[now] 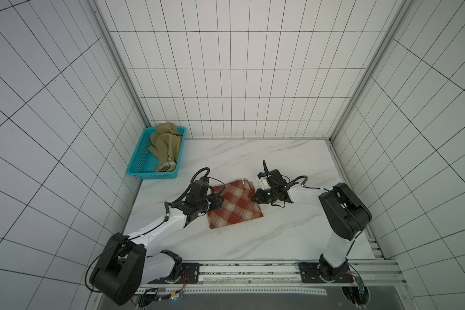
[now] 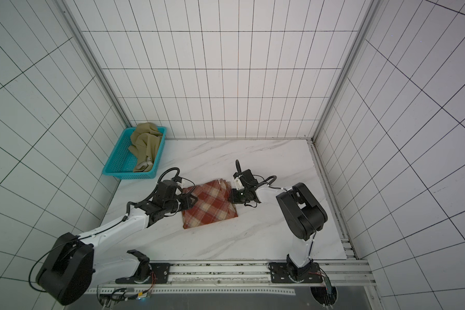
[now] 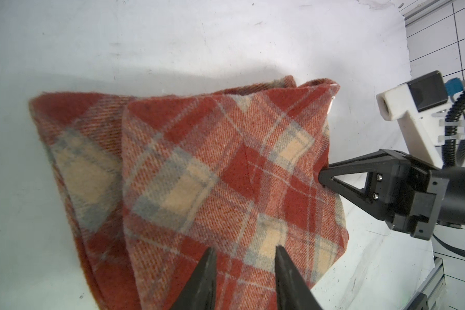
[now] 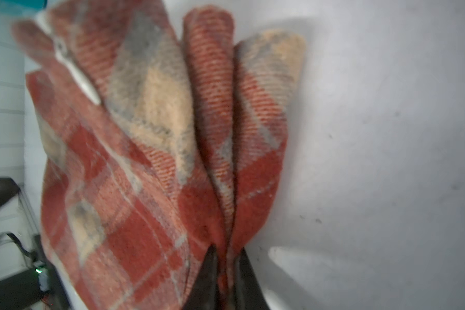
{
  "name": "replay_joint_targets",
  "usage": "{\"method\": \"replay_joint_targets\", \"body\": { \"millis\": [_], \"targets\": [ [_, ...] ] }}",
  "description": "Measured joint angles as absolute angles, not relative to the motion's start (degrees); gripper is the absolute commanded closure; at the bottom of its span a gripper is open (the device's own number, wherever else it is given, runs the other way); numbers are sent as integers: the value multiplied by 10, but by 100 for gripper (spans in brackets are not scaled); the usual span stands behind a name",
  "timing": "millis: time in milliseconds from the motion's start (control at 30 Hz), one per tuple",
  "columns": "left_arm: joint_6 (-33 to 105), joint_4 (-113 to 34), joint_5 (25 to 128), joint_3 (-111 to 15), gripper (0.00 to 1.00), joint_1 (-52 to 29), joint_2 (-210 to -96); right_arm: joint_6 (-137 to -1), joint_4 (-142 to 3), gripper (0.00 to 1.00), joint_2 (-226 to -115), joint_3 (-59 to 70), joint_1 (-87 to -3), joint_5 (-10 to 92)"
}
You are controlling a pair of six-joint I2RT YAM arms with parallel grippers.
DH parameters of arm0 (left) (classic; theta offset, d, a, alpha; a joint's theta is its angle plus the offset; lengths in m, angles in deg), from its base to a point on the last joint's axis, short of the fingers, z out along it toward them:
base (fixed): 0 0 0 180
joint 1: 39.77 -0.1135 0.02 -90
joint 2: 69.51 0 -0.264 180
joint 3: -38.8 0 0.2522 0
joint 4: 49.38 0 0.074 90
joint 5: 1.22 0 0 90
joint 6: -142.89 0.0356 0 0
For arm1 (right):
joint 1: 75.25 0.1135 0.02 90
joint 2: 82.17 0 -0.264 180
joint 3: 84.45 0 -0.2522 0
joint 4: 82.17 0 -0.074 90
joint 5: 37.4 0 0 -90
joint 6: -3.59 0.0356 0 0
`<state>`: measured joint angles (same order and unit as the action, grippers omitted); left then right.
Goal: Fold and stack skirts
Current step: Move the skirt to the top-right of the table.
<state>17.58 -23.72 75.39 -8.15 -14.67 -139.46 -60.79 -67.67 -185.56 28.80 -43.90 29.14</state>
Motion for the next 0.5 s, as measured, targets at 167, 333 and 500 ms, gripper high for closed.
{"method": "replay_joint_targets", "body": {
  "millis": [167, 333, 500],
  "targets": [
    [181, -232, 751, -92, 63, -150, -1406, -605, -677, 100, -1855, 286, -450, 289],
    [189, -228, 749, -101, 63, -152, -1410, -607, -671, 100, -1843, 286, -505, 286],
    [197, -225, 741, -113, 63, -153, -1421, -623, -648, 100, -1822, 286, -586, 289]
  ]
}}
